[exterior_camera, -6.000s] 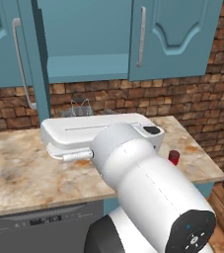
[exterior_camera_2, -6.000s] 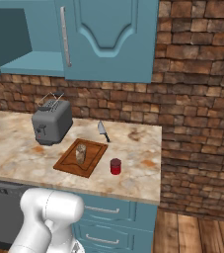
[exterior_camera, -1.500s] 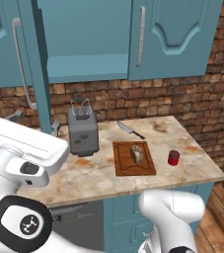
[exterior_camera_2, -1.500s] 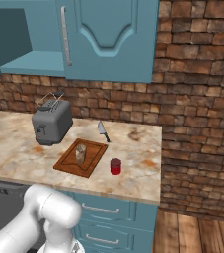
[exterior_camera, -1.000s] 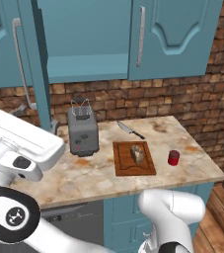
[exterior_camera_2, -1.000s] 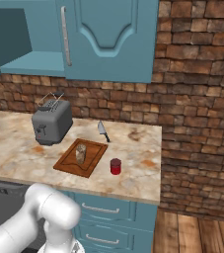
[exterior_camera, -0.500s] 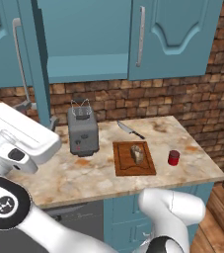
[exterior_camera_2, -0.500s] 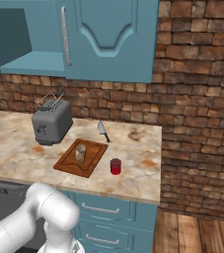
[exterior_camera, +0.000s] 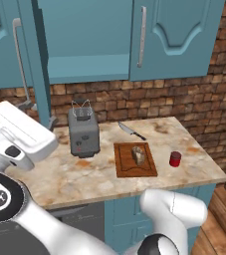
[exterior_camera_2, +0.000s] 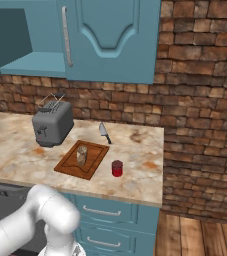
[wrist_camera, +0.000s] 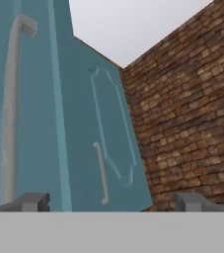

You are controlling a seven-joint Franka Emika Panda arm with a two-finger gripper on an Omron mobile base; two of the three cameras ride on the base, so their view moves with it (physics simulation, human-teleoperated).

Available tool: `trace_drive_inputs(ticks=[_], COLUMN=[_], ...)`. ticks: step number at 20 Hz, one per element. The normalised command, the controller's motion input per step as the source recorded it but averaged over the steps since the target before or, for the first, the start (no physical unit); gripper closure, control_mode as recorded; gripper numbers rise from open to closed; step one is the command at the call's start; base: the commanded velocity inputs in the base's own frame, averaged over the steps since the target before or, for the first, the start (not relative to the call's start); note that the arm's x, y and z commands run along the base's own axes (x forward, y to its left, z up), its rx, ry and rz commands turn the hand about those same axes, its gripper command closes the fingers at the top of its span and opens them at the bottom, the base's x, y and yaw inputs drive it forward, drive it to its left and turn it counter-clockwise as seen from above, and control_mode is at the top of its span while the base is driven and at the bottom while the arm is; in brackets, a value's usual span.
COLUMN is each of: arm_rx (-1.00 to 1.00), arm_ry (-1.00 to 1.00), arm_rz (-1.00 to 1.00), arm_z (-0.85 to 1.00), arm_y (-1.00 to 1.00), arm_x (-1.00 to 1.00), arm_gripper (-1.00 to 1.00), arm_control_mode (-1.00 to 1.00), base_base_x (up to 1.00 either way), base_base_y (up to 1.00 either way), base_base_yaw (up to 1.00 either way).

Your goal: Pick the bread, place it on the cutting board, pick the jam, place it on the counter, and close the cabinet.

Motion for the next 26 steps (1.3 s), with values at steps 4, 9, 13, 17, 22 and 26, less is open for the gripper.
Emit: trace_drive_inputs(ticks=[4, 9, 13, 17, 22, 26], arm_rx=[0.00, 0.00, 0.00, 0.00, 0.00, 0.00], arm_ry=[0.00, 0.00, 0.00, 0.00, 0.00, 0.00], arm_rz=[-0.07, -0.05, -0.04, -0.05, -0.02, 0.00], arm_z=[-0.04, -0.05, -0.04, 0.00, 0.00, 0.00], arm_y=[0.02, 0.13, 0.21, 0.03, 0.00, -0.14], arm_x=[0.17, 0.14, 0.10, 0.23, 0.34, 0.36], arm_gripper=[-1.00, -1.00, -1.00, -1.00, -1.00, -1.00], arm_control_mode=[-1.00, -1.00, -1.00, -1.00, -1.00, -1.00], base_base_x=[0.00, 0.00, 0.00, 0.00, 0.00, 0.00], base_base_y=[0.00, 0.00, 0.00, 0.00, 0.00, 0.00], base_base_yaw=[0.00, 0.00, 0.00, 0.00, 0.00, 0.00])
